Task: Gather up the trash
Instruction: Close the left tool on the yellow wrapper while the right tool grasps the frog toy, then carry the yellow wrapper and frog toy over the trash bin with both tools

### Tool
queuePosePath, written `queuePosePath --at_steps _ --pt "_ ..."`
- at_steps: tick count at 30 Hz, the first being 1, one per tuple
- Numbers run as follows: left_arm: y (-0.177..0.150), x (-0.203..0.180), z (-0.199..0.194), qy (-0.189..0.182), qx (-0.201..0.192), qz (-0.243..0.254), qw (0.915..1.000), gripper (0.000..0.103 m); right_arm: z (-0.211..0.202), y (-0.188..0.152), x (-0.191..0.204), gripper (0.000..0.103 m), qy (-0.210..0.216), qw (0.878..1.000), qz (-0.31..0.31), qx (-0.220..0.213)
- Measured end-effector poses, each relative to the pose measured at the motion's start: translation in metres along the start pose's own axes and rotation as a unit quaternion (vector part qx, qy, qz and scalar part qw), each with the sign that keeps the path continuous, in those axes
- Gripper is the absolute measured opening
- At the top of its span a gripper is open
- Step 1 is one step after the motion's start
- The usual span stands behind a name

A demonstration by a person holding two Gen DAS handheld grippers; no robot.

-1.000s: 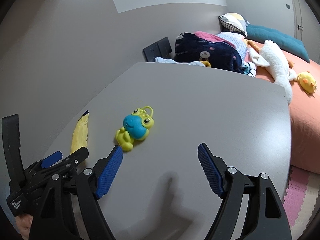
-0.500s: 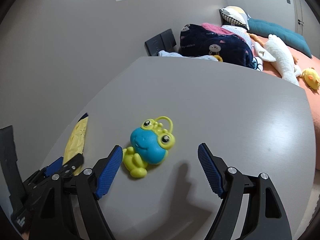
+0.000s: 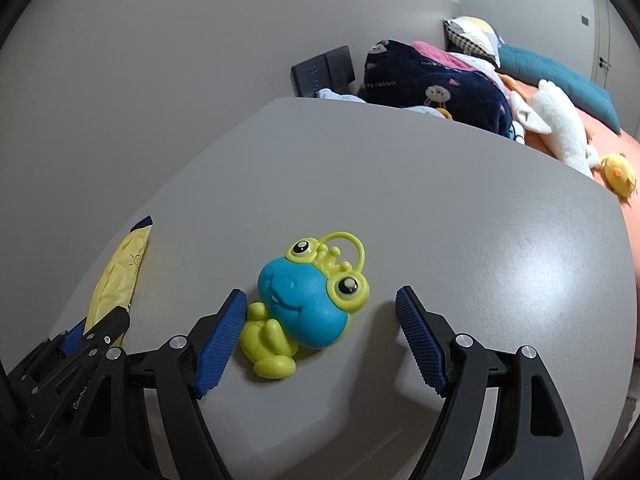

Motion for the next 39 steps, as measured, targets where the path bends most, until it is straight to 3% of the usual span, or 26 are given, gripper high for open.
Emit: queuePosePath --at_steps 2,4,10,18,39 --pt "0.0 0.0 0.0 -0.001 0.001 -0.002 1.0 0.029 0.001 0.001 0.003 0.067 0.009 1.0 -0.002 0.002" --pt "0.0 0.0 0.0 -0.001 0.001 -0.001 1.0 0.029 0.0 0.001 0.008 0.051 0.026 1.0 -0.008 0.005" --pt "0.0 0.001 0.0 -0.005 0.002 -0.006 1.0 0.029 0.0 0.0 0.014 0.05 0.051 0.999 -0.012 0.015" --pt "-0.001 -0.002 -0.011 -0.007 -0.004 -0.011 0.9999 0.029 -0.018 -0.002 0.005 0.05 0.05 0.999 -0.012 0.005" --pt "-0.023 -0.05 -0.088 -0.029 -0.035 0.016 0.9988 0.029 -0.111 -0.017 -0.038 0.05 0.049 0.998 -0.022 -0.025"
Point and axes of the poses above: each gripper's, at about its wrist camera, not at the fingertips, and z roughly the way its jaws point, x to its left, y to its top, the point moved 4 cm from there along z, roughly the way its jaws point, and after that the axes turned 8 degrees about z, right-handed, at the moved point
